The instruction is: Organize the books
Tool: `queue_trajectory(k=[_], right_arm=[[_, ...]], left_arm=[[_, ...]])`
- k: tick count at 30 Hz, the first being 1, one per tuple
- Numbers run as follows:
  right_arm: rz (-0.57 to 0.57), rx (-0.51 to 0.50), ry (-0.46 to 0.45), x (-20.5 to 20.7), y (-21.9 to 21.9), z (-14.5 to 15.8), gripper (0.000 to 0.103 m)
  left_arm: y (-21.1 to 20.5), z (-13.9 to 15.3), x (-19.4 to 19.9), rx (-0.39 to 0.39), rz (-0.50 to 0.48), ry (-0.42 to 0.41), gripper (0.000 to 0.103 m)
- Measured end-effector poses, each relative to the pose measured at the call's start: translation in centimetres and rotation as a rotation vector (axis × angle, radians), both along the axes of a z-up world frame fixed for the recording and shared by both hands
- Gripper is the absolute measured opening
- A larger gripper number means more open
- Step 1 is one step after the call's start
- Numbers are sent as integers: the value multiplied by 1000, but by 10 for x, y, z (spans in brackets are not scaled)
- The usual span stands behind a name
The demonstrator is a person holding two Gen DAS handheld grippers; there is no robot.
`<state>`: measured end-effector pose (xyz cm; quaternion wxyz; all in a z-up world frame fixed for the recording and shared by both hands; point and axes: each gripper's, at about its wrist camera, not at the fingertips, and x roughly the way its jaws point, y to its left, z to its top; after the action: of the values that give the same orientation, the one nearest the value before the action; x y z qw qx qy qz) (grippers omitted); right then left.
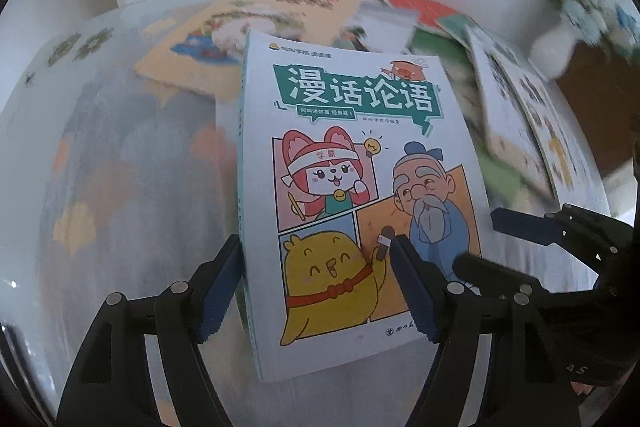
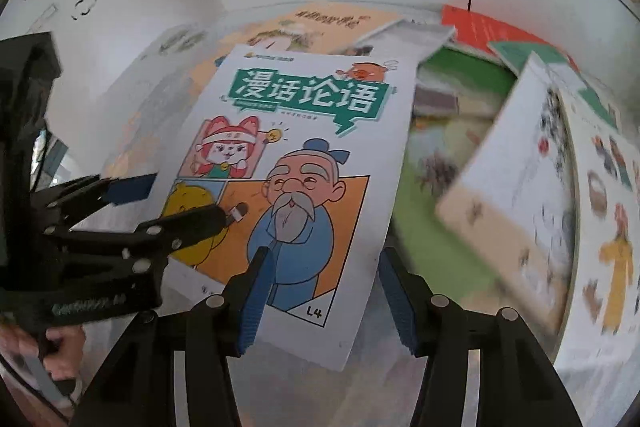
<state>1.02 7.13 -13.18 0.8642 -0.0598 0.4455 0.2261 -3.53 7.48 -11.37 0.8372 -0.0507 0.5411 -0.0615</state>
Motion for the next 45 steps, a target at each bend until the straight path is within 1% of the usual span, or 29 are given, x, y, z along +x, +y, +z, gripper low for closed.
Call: queue_trajectory(k=[2, 3, 5, 6, 7, 8, 9, 10, 11, 12, 13, 14, 15, 16, 17, 18, 19, 20, 21, 22, 24, 26, 27, 28, 31, 34, 39, 41, 45], right_arm=[[33, -5, 22, -29, -6, -10, 55], [48, -3, 37, -41, -10, -15, 55], [91, 36, 85, -73, -20, -25, 55], [108, 74, 120, -84, -29, -30, 55], [107, 102, 146, -89, -36, -35, 55], [96, 128, 143, -92, -45, -35, 55], [88, 149, 143, -92, -51, -35, 55], [84, 185, 159, -88, -58, -36, 55], [81, 227, 180, -82, -63, -37, 55], [81, 264, 196, -74, -66, -37, 55], [85, 275, 199, -69, -66, -36, 55], [95, 279, 197, -64, -65, -35, 55], [105, 276, 192, -59, -62, -34, 55], [110, 274, 188, -56, -60, -34, 55], [115, 276, 186, -54, -57, -33, 57], [120, 267, 183, -52, -53, -32, 57], [123, 256, 179, -48, -50, -31, 57], [119, 237, 171, -49, -45, -30, 56], [108, 204, 156, -49, -41, -28, 52], [98, 182, 146, -53, -42, -26, 45], [38, 150, 143, -55, -44, -28, 34], [8, 149, 148, -57, -45, -25, 30], [8, 160, 142, -59, -45, -21, 25], [15, 175, 140, -57, -43, -18, 21], [37, 226, 123, -65, -44, -6, 14], [70, 231, 93, -77, -36, 5, 12], [130, 212, 80, -85, -14, 12, 12], [153, 202, 67, -86, -3, 19, 12], [214, 203, 38, -82, 25, 39, 13]], left_arm=[[-2, -3, -20, -15, -25, 24, 71], [-4, -3, -39, -26, -51, 41, 71], [-1, -5, -60, -62, -79, 72, 71], [4, -11, -69, -91, -91, 98, 71], [8, -15, -72, -99, -91, 110, 71], [11, -17, -74, -108, -95, 100, 71], [15, -17, -74, -124, -108, 83, 73], [18, -18, -73, -142, -117, 87, 76], [20, -19, -71, -165, -124, 92, 80], [21, -20, -69, -192, -134, 94, 88], [21, -21, -69, -209, -145, 93, 91], [20, -22, -70, -210, -150, 90, 91], [17, -22, -70, -198, -150, 84, 89], [16, -21, -69, -177, -144, 78, 79], [15, -21, -67, -132, -133, 67, 71], [14, -20, -64, -99, -122, 59, 57], [15, -20, -61, -93, -106, 57, 54], [21, -20, -59, -106, -77, 60, 50], [24, -20, -59, -110, -60, 55, 44], [27, -20, -58, -115, -50, 48, 41], [27, -20, -59, -109, -48, 44, 41], [25, -17, -61, -62, -39, 37, 41], [24, -15, -60, -46, -35, 32, 40], [26, -13, -60, -47, -34, 28, 40], [33, -8, -60, -74, -32, 33, 40], [35, -1, -63, -67, -33, 18, 40], [46, 16, -65, -62, -16, -16, 40], [53, 24, -63, -50, -3, -34, 40], [84, 43, -62, -36, 51, -80, 40]])
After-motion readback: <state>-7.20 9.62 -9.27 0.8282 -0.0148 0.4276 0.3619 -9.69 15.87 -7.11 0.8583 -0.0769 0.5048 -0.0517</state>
